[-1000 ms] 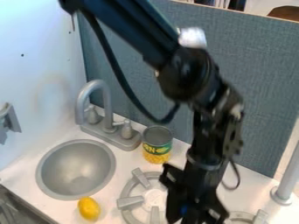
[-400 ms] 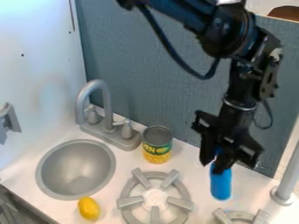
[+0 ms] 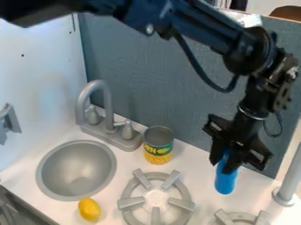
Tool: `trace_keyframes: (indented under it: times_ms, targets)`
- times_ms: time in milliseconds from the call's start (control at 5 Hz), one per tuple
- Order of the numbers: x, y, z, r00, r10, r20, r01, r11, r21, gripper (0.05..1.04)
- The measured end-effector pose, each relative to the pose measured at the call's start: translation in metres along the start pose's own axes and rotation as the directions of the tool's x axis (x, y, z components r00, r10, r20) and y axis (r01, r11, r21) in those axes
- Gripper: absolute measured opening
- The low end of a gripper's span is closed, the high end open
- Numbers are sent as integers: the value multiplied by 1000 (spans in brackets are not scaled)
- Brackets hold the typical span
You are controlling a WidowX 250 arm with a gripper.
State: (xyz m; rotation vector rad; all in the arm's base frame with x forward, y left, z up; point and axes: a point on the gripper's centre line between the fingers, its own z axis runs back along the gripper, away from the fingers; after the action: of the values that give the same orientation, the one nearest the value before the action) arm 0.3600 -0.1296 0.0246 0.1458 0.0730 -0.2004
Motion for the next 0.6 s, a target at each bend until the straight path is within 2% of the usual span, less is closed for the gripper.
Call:
trace_keyframes:
  times_ms: [200,400,600]
  targets:
    - [9,0,-13,999,-13,-50,13,1000,-7,343]
    - [21,7,-21,995,-8,-95,3,999,-50,343]
    - [28,8,-24,990,-20,-137,11,998,-65,343]
